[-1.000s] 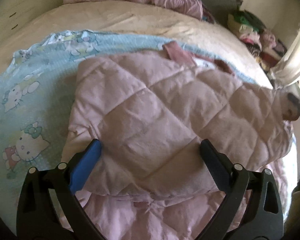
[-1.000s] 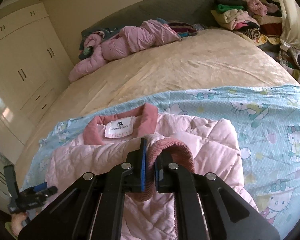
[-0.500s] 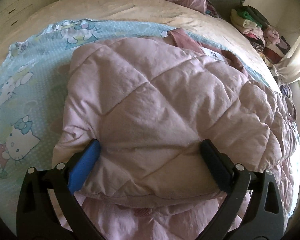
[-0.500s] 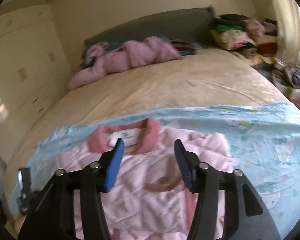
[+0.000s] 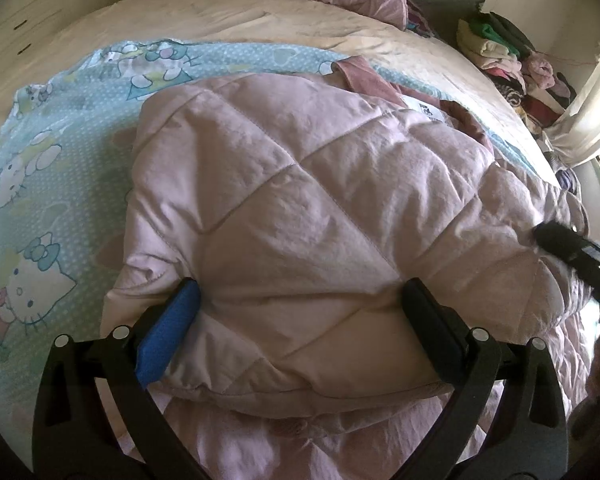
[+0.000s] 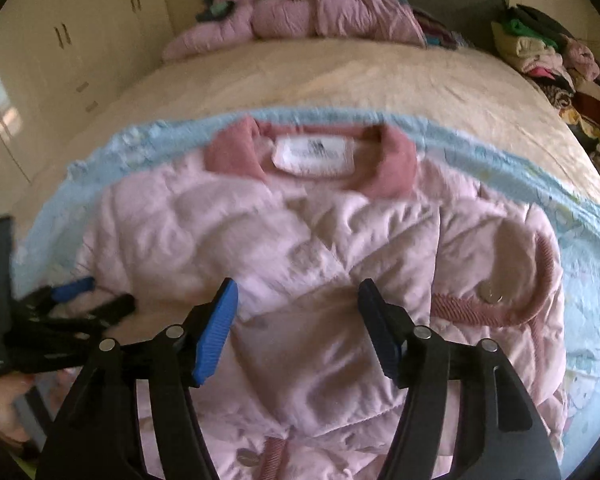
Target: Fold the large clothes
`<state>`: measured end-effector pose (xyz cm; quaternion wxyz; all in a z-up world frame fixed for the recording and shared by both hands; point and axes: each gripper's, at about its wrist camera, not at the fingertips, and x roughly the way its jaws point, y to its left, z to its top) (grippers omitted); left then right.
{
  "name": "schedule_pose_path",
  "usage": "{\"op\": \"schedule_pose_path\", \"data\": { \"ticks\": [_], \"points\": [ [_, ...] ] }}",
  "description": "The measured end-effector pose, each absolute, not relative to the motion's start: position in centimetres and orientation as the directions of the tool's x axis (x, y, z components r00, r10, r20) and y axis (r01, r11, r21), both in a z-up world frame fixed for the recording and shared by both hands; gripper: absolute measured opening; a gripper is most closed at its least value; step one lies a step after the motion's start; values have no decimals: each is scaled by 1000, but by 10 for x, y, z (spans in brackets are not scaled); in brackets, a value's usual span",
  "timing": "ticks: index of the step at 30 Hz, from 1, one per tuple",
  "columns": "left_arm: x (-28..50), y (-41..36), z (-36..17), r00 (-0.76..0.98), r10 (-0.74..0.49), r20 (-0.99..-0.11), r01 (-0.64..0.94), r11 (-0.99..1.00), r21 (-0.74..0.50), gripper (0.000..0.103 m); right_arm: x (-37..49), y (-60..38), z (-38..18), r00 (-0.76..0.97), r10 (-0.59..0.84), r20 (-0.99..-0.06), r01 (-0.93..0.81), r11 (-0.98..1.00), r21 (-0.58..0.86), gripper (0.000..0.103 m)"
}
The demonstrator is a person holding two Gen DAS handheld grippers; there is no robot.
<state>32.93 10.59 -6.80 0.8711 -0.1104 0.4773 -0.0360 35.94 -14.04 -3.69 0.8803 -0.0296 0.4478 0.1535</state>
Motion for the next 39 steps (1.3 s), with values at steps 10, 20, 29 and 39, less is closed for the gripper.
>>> {"op": "schedule_pose_path", "data": {
  "ticks": [10, 20, 29, 39],
  "points": [
    [330, 103, -71, 548, -148, -823, -35, 979, -200, 94, 373, -143, -79, 527, 231, -818, -270, 958, 97, 64],
    [326, 104, -67, 541, -162, -825, -30, 977, -211, 94, 349, -161, -50, 560, 306, -770, -243, 949, 200, 82],
    [311, 102, -48, 551, -154, -820, -35, 978, -206, 94, 308, -188, -23, 609, 343, -716, -213, 939, 269, 94],
    [290, 96, -17, 587, -160, -794, -14, 978, -207, 94, 283, -199, 7, 641, 372, -672, -221, 927, 302, 95]
  ]
}}
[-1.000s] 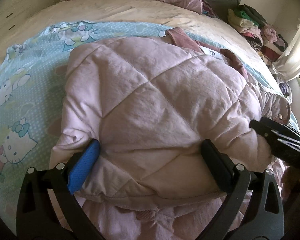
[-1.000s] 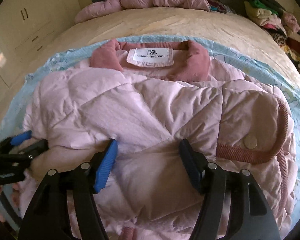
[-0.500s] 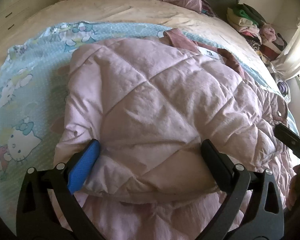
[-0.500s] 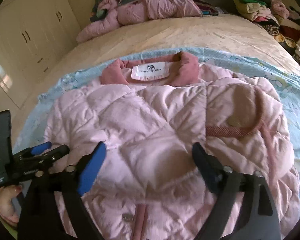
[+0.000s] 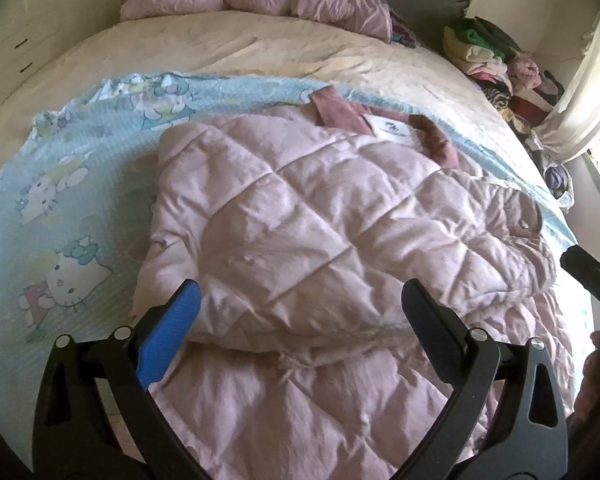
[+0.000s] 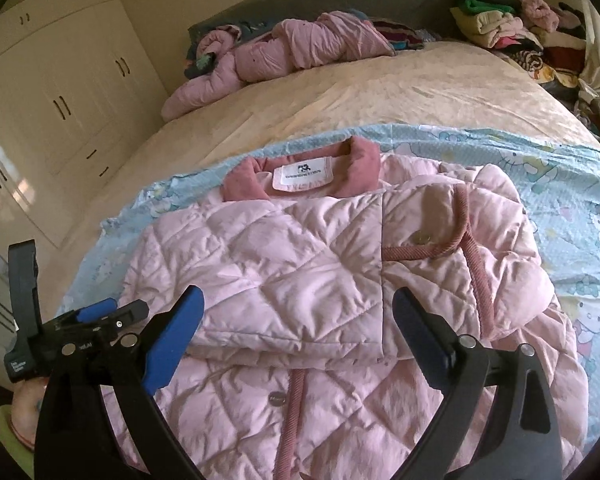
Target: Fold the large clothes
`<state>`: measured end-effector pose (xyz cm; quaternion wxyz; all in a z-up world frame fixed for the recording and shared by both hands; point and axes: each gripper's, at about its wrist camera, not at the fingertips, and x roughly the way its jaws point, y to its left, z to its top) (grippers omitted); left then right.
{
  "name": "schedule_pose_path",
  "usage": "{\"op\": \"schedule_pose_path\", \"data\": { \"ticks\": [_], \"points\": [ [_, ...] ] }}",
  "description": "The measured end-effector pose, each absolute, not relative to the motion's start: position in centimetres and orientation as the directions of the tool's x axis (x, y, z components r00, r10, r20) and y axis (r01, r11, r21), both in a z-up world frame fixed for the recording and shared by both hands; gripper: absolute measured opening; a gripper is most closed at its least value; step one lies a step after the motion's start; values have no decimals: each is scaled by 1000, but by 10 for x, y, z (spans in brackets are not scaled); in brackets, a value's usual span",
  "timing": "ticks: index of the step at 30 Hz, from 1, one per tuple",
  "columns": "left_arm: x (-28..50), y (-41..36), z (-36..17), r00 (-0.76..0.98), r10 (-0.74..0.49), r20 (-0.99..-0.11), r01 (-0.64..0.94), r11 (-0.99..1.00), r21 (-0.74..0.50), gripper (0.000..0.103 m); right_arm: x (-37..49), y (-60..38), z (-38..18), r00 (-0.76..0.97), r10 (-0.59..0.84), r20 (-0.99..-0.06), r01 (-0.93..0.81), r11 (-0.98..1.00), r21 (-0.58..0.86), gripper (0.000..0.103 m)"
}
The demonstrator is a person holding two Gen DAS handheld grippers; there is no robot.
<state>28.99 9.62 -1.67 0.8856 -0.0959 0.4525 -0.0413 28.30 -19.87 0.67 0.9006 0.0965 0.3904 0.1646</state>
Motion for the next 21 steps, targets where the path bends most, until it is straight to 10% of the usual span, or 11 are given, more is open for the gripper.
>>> {"op": "schedule_pose_path", "data": {
  "ticks": [21],
  "points": [
    [244, 82, 34, 664, -174, -727, 17, 976, -218, 94, 236, -199, 46, 694, 382, -610, -259, 923, 283, 95]
  ]
}}
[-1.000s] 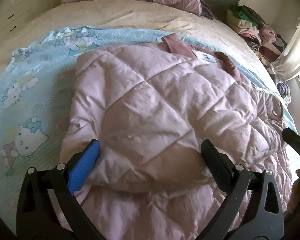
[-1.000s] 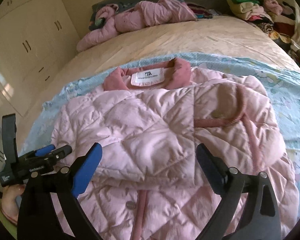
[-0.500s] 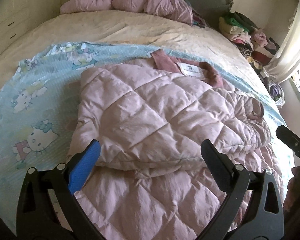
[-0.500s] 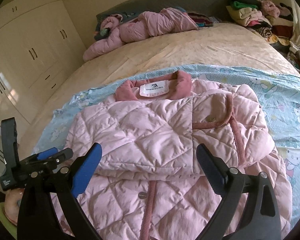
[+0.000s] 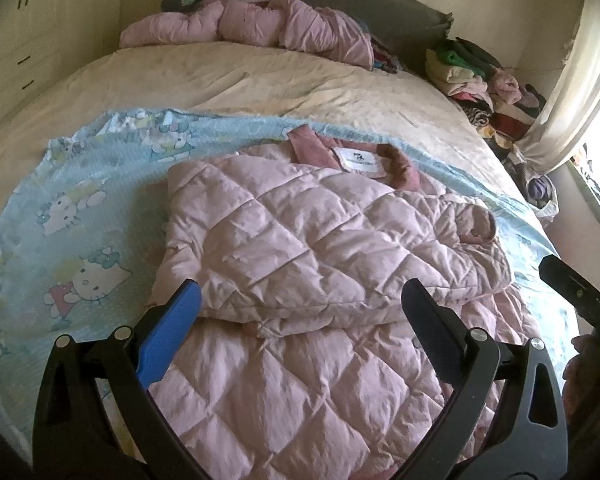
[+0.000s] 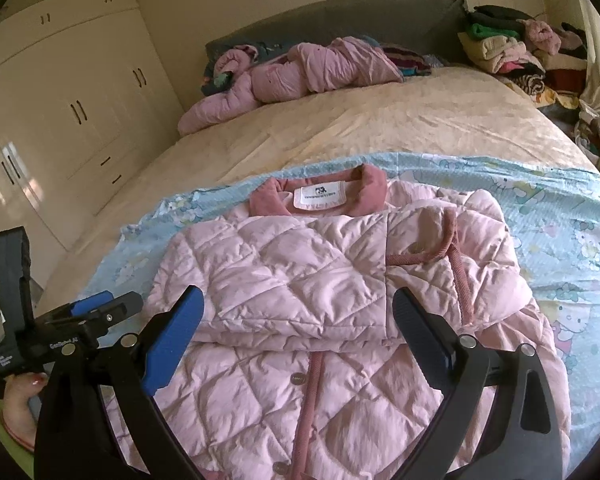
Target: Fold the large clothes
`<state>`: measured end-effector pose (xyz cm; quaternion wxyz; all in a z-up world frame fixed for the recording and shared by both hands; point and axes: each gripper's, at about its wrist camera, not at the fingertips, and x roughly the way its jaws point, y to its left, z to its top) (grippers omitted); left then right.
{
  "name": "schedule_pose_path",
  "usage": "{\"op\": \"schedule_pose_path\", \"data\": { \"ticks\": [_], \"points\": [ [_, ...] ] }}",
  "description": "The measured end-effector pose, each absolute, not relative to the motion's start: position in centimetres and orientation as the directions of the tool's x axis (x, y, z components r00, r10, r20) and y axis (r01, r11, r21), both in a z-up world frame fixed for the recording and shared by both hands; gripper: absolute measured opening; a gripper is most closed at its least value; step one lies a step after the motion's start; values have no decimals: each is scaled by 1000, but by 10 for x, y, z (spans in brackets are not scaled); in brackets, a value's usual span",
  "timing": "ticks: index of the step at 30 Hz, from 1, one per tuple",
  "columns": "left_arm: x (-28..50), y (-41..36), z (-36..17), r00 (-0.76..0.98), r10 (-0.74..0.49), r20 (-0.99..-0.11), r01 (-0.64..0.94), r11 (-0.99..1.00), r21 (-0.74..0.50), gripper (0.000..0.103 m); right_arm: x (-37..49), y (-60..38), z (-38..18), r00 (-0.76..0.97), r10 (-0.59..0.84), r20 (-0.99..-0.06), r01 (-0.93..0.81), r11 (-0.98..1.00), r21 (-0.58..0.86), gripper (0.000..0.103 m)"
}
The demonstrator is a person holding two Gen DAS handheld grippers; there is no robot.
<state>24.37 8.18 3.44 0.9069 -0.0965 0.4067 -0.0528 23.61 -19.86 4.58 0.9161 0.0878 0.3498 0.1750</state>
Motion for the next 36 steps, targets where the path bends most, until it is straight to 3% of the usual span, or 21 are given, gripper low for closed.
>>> {"op": "schedule_pose_path", "data": {
  "ticks": [21, 36],
  "points": [
    [189, 59, 60, 721, -180, -669, 81, 981, -176, 94, 193, -211, 52, 721, 371, -585, -284, 928, 239, 95],
    [154, 41, 46, 719, -187, -670, 113, 982, -153, 94, 163, -228, 46, 732, 367, -574, -279, 930, 240, 95]
  ]
}}
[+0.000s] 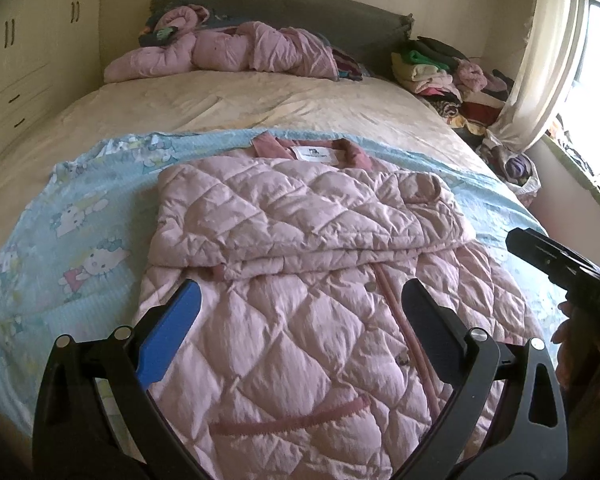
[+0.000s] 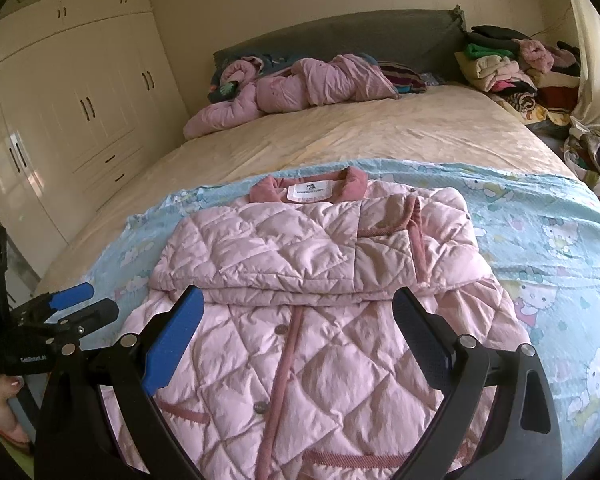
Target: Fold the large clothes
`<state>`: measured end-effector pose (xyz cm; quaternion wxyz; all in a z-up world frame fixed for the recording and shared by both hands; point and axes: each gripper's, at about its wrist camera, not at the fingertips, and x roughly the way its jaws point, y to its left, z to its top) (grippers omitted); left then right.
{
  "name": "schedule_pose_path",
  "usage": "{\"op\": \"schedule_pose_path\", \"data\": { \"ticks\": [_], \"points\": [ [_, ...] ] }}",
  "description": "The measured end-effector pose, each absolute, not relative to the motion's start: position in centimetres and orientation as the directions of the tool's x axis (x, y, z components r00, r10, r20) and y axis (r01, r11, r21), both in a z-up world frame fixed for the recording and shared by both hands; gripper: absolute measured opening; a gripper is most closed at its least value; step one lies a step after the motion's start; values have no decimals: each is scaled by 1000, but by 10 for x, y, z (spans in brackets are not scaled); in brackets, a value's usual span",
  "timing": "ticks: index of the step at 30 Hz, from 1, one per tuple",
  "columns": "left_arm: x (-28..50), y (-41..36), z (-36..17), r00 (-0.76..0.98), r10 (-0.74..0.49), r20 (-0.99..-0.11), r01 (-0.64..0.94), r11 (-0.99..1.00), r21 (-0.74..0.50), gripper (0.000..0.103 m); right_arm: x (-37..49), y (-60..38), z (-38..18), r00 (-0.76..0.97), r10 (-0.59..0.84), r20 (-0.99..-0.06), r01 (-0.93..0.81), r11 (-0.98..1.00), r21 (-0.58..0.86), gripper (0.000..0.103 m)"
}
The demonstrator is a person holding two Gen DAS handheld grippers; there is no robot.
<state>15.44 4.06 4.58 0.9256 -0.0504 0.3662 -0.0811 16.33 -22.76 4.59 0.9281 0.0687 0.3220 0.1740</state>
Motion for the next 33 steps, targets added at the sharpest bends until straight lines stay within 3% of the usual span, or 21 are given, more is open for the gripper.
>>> {"op": "schedule_pose_path", "data": {
  "ticks": [16, 33],
  "points": [
    [121, 36, 22, 713, -171, -680, 101, 985, -142, 94, 133, -239, 28, 727, 353, -589, -277, 936, 220, 95],
    [88, 38, -6, 695, -141, -705, 87, 990, -112, 94, 104, -268, 1, 686, 293, -666, -240, 955, 174, 95]
  ]
}}
